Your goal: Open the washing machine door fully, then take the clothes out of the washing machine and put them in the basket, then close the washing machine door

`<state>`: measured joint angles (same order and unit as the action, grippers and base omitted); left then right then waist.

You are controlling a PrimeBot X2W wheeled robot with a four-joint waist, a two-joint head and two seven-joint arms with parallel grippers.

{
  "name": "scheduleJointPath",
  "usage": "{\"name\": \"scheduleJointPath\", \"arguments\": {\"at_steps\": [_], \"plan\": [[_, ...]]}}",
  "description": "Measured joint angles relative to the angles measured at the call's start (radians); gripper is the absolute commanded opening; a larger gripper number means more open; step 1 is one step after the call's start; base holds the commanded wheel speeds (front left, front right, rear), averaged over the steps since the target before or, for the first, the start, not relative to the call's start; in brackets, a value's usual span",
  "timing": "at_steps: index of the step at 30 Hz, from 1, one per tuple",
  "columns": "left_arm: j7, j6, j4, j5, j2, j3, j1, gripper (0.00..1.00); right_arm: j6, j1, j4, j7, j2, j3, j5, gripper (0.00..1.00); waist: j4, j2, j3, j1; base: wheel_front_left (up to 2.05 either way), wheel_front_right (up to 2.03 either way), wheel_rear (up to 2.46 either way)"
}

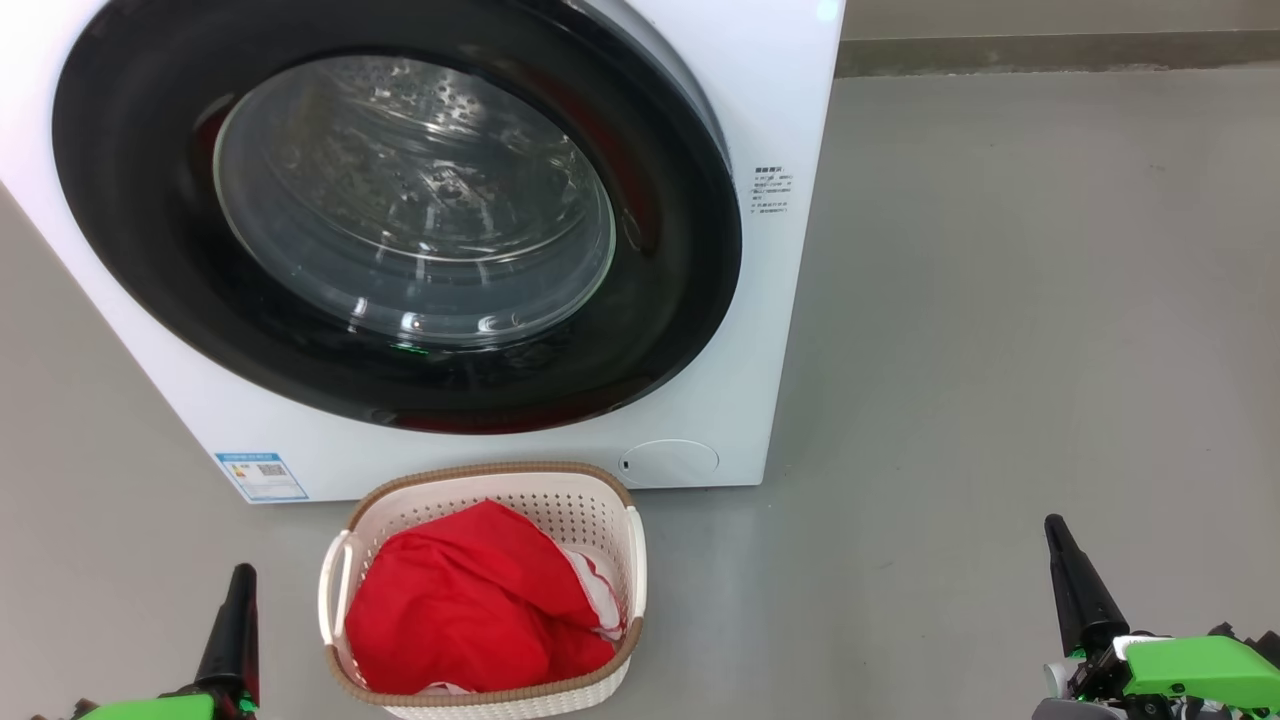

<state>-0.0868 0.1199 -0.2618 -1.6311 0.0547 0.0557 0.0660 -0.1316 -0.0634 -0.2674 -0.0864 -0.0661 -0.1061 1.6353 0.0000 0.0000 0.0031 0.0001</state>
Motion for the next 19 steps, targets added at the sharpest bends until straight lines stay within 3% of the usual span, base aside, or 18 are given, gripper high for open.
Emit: {"name": "scheduleJointPath", "arguments": {"at_steps": [19], "plan": [[-0.002, 0.0, 0.0, 0.002, -0.003, 0.004, 0.0, 0.0, 0.002, 0.0, -0.001, -0.002, 0.003, -0.004, -0.004, 0.0, 0.0, 0.0, 0.0, -0.0001, 0.0, 0.0, 0.0]]}}
